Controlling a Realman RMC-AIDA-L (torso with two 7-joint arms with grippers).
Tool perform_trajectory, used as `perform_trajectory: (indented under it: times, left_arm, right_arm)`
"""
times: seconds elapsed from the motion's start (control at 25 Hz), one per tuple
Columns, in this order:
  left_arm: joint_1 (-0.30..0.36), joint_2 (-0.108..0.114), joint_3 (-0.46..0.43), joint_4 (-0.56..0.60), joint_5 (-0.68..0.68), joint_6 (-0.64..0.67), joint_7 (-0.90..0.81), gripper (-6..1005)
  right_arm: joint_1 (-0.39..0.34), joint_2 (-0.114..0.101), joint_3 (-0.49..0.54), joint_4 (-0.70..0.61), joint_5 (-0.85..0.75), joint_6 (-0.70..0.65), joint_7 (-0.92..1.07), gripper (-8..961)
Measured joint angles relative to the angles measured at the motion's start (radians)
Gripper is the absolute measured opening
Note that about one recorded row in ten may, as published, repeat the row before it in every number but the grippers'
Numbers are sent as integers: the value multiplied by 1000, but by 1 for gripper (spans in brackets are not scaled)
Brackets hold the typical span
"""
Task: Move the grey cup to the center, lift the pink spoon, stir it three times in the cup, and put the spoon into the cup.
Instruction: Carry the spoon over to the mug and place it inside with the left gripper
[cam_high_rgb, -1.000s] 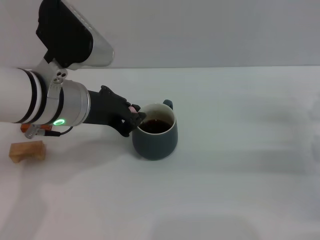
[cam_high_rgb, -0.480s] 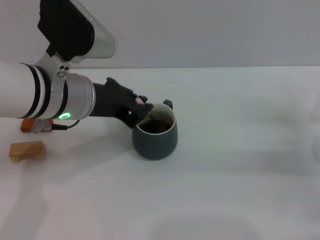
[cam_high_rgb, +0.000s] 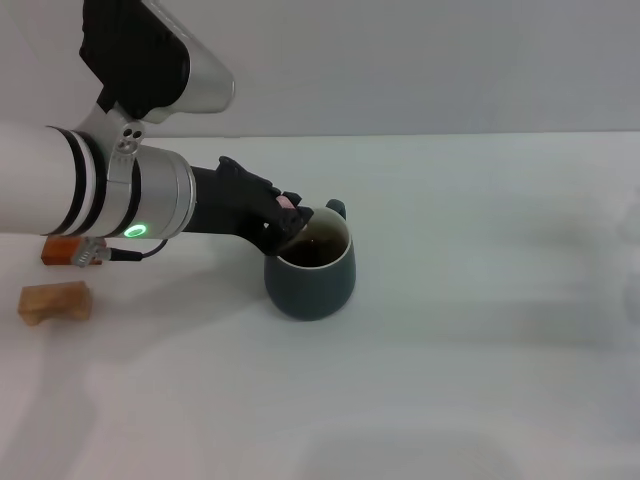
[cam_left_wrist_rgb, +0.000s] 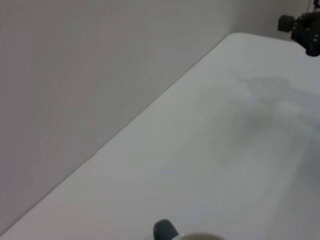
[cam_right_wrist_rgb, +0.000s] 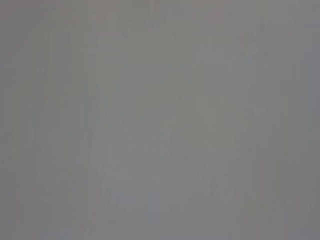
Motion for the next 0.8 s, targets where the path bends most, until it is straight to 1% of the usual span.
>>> perform_trajectory:
  times: [0.28, 0.4, 0.44, 0.52, 0.56, 0.8]
  left_arm:
    - [5, -2, -2, -11, 46, 26, -4, 146]
    - [-4, -2, -2, -31, 63, 32, -11, 146]
    - [-15, -1, -2, -49, 98, 27, -28, 146]
    - [-15, -1, -2, -49, 98, 27, -28, 146]
    - [-28, 0, -4, -66, 136, 6, -46, 146]
    - [-29, 0, -5, -58, 139, -52, -47, 146]
  right_arm:
    - [2, 2, -2, 1, 0, 0, 0, -1]
    - [3, 2, -3, 3, -1, 0, 0, -1]
    - [2, 2, -3, 4, -1, 0, 0, -1]
    - [3, 2, -3, 4, -2, 0, 0, -1]
    - [3, 3, -4, 4, -3, 0, 0, -1]
    - [5, 3, -5, 3, -3, 0, 0, -1]
